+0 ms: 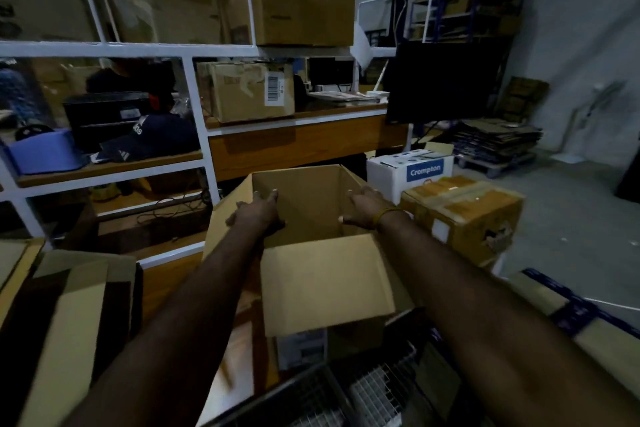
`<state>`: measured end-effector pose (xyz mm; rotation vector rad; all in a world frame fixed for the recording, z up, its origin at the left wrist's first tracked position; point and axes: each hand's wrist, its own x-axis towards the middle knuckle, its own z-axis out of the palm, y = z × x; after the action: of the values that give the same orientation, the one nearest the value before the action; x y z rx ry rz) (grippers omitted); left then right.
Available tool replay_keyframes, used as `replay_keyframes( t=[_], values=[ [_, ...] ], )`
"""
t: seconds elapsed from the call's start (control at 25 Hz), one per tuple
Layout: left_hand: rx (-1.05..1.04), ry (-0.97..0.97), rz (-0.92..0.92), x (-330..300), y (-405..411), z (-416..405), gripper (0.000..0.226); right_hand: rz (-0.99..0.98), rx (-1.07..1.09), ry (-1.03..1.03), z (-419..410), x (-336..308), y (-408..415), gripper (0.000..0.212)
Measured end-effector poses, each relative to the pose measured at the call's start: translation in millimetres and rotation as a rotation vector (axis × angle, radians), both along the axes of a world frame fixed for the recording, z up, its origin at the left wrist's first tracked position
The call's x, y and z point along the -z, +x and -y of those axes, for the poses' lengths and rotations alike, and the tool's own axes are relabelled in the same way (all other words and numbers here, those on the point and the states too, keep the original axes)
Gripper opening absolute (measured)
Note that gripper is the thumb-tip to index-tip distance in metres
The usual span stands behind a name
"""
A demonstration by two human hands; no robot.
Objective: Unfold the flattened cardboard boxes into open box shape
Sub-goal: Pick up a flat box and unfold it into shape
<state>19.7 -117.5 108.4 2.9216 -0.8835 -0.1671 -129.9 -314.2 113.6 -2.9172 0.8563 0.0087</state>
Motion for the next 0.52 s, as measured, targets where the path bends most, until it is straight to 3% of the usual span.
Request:
replay_keyframes(
  t=[0.16, 0.36, 0.52],
  values=[
    [-0.033, -0.022, 0.054, 3, -33, -12, 0.078, 0.071, 0.058, 0.089, -25, -8, -38, 0.075],
    [-0.126, -0.101, 0.196, -5, -83, -28, 0.031, 0.173, 0.12, 0.151, -58, -10, -81, 0.064],
    [-0.209, -0.098, 0.278, -6, -129, -40, 0.025, 0.294, 0.226, 0.203, -81, 1, -103, 0.058]
  ],
)
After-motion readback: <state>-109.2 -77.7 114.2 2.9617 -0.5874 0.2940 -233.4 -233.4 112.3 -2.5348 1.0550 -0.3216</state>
